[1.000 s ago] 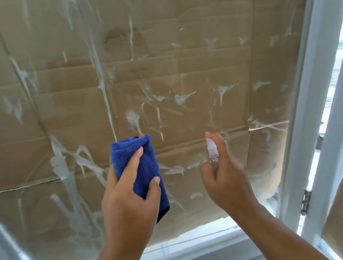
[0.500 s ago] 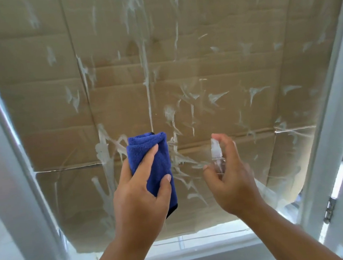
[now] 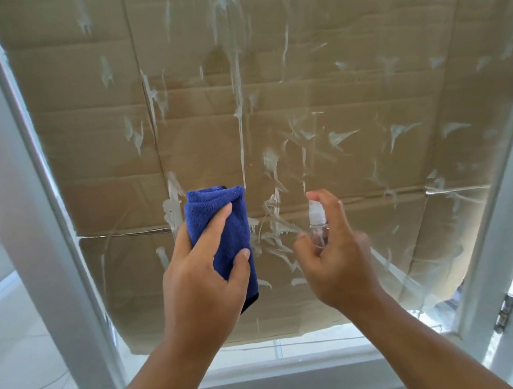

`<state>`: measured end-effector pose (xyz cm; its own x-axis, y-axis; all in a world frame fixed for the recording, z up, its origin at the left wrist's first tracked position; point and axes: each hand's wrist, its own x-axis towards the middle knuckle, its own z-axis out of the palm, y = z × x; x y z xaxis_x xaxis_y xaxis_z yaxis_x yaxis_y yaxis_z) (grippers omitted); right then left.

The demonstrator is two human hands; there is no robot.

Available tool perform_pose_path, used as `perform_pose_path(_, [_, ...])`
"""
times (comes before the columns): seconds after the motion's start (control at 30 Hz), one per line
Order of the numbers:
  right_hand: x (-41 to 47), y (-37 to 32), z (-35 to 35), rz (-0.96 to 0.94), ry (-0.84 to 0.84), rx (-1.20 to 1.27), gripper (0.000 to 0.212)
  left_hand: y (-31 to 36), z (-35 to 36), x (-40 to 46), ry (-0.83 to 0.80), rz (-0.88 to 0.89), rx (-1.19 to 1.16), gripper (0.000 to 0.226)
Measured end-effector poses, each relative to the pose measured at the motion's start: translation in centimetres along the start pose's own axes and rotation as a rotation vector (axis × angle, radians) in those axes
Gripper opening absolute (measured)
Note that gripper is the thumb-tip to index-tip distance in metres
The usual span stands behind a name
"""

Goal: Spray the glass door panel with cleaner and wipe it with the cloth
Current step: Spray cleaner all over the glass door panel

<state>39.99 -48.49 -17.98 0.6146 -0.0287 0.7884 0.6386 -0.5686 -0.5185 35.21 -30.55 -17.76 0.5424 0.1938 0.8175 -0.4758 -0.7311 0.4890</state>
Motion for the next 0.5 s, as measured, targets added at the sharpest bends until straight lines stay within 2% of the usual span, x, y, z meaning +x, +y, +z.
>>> perform_pose_path(0.17, [1.0,-0.1,0.4,-0.056,0.029,0.016,0.06,0.0,0.1,1.0,0.053,0.004,-0.009,0.065])
perform_pose_path(0.33, [1.5,0.4,0.3,-0.043,0.061,-0.021,0.054,-0.4,0.3,0.9,0.058,0.011,0.002,0.064])
perform_pose_path(0.5, [1.2,0.6,1.1,-0.023,-0.07,0.009,0.062,-1.5,-0.2,0.5,0.061,-0.023,0.034,0.065])
